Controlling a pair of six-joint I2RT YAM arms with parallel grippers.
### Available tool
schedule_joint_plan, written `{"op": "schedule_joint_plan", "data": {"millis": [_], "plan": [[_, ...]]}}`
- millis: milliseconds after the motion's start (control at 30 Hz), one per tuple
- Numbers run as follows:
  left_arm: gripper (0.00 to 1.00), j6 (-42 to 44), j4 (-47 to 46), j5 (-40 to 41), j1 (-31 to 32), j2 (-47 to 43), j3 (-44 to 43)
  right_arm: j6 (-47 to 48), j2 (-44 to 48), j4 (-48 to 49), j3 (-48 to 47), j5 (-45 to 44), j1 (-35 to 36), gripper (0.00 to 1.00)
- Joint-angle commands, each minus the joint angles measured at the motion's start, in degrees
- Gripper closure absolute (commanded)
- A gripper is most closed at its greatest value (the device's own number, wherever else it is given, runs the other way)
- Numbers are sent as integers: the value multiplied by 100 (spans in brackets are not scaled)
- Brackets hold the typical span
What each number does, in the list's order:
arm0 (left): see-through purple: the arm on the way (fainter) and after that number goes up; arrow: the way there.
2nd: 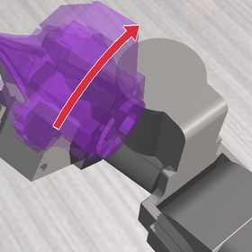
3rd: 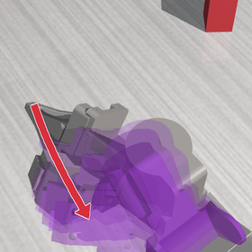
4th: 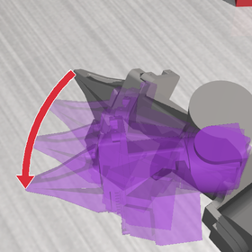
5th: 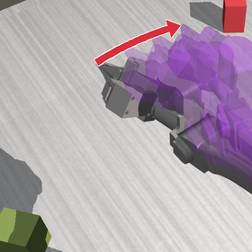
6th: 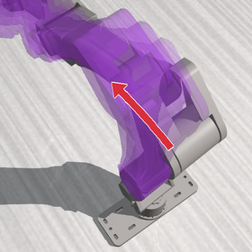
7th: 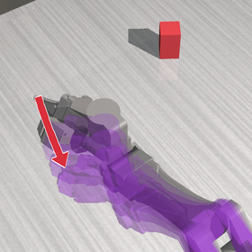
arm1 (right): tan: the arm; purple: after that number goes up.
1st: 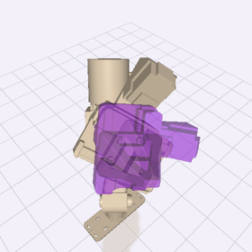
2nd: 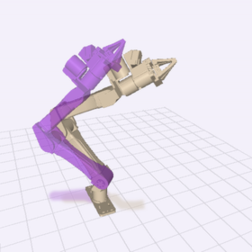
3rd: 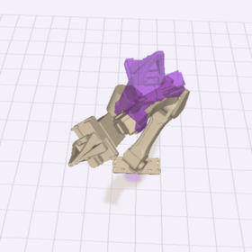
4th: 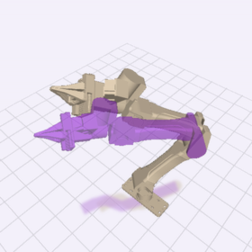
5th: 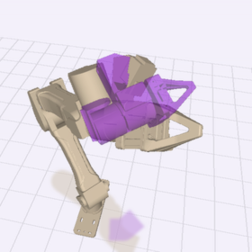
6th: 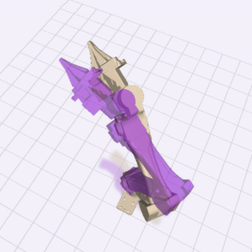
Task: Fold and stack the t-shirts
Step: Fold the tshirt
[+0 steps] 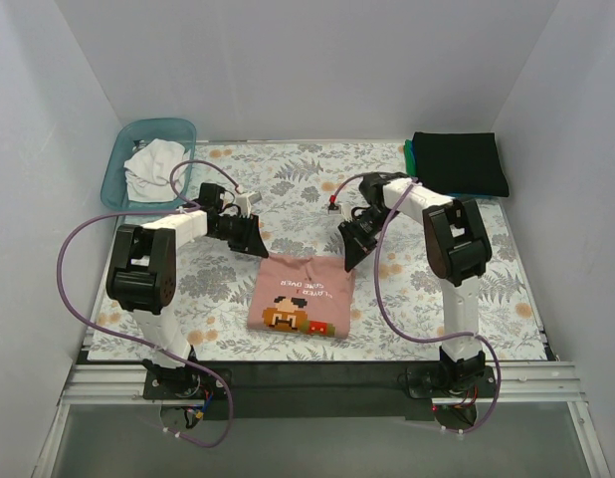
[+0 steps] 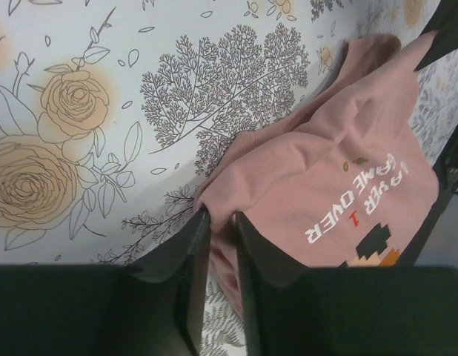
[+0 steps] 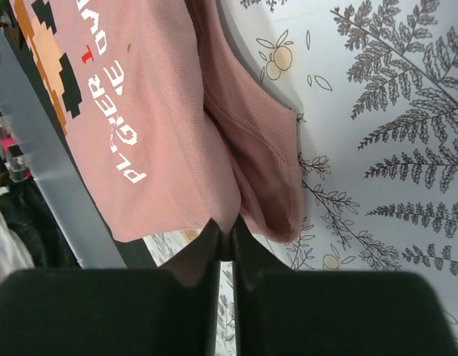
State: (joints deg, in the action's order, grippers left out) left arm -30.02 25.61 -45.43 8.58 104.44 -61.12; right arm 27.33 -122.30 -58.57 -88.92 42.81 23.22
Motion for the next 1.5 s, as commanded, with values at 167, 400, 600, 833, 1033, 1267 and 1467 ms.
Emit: {"op": "schedule_joint_plan", "data": {"millis": [167,400,600,833,1033,1267,1467], "plan": [[100,-381,-564,-46,-49,-371,240,-53,584,-182,-169,-280,-46,99],[100,-619,-978,754,-137,-276,285,44,375,-50,78,-782,-459,99],[100,-821,-1251,860,-137,-47,215,-105,-478,65,-913,-958,-459,99],[100,-1032,-1584,861,-146,190,-13,-140,-1164,65,-1846,-1406,-459,96],[73,-1410,-1778,606,-278,-292,-23,-254,-726,56,-2111,-1583,-485,44],[48,-2463,-2103,-369,-138,-1119,161,-1036,355,510,-1875,443,-442,2],[48,-3623,-3095,-994,197,-619,575,-1046,6,592,-1540,1448,6,2]]}}
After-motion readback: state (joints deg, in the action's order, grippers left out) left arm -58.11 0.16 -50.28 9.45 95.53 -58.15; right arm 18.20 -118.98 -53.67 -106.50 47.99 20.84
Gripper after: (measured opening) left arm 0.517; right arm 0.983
